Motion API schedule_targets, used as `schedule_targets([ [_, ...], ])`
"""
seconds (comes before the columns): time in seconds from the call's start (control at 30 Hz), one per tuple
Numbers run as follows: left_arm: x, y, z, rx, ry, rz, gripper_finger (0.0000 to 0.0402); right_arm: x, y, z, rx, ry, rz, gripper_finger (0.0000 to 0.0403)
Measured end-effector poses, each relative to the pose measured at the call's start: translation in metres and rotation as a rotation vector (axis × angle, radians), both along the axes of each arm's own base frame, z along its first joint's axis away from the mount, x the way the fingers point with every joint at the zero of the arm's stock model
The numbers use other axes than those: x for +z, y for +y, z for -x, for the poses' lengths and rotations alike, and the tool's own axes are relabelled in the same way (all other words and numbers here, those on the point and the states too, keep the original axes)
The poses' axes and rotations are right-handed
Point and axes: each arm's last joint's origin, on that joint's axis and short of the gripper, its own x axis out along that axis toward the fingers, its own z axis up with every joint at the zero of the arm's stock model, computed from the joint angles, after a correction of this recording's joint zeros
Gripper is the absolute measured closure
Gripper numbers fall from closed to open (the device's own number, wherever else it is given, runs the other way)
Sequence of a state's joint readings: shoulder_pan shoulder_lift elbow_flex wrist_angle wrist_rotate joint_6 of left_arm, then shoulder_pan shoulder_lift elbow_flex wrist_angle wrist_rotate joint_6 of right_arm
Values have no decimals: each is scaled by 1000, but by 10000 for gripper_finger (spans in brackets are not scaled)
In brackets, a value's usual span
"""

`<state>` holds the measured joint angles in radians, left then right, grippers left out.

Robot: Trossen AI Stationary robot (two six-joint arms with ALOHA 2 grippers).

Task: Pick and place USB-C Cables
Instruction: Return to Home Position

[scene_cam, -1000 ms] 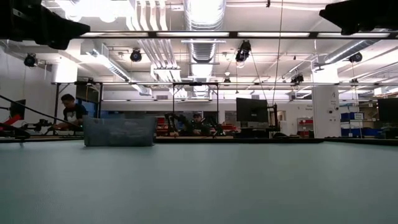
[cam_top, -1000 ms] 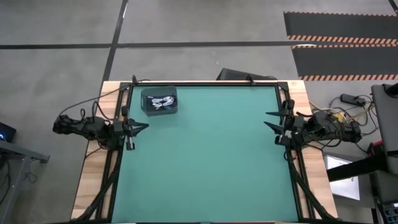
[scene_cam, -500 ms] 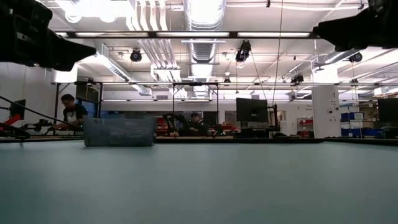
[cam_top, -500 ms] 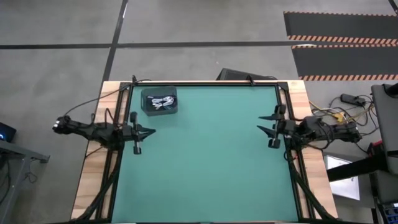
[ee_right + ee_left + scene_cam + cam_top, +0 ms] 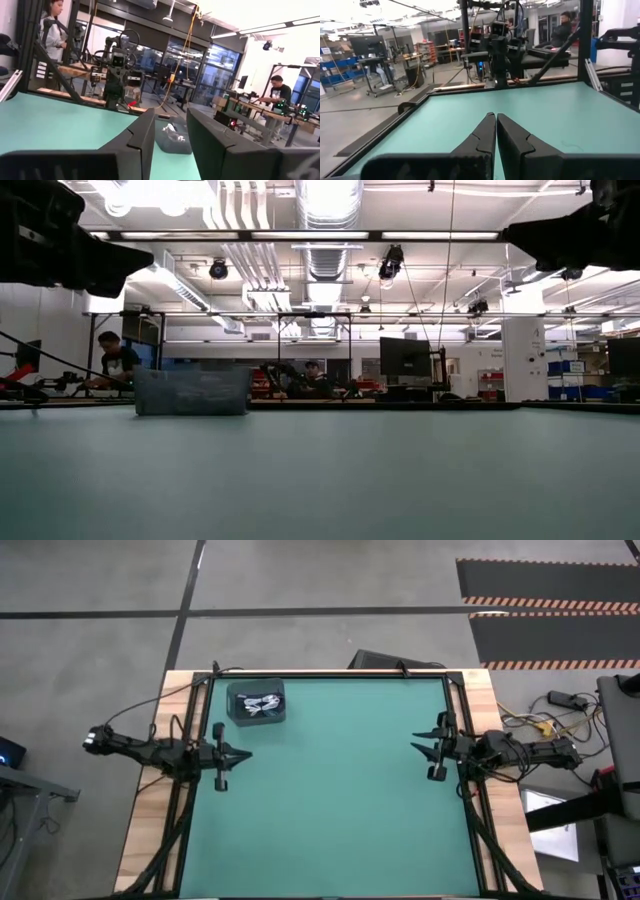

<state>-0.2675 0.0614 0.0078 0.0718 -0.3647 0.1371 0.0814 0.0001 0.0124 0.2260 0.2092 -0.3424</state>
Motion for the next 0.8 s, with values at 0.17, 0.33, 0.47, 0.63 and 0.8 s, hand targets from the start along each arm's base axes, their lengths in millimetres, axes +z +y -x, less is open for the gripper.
schedule_targets([
  [0.17,-1,1,-1,58,12,-9,402,-1,0,0,-6,14,10,312],
  [0.33,-4,1,-3,75,45,-18,402,-3,0,-2,-16,40,22,319],
  [0.47,-6,1,-4,79,66,-23,402,-6,0,-3,-20,76,45,317],
  [0.63,-9,1,-6,79,95,-33,402,-7,0,-4,-19,90,46,312],
  [0.8,-11,0,-7,79,120,-41,402,-8,0,-5,-13,89,16,316],
])
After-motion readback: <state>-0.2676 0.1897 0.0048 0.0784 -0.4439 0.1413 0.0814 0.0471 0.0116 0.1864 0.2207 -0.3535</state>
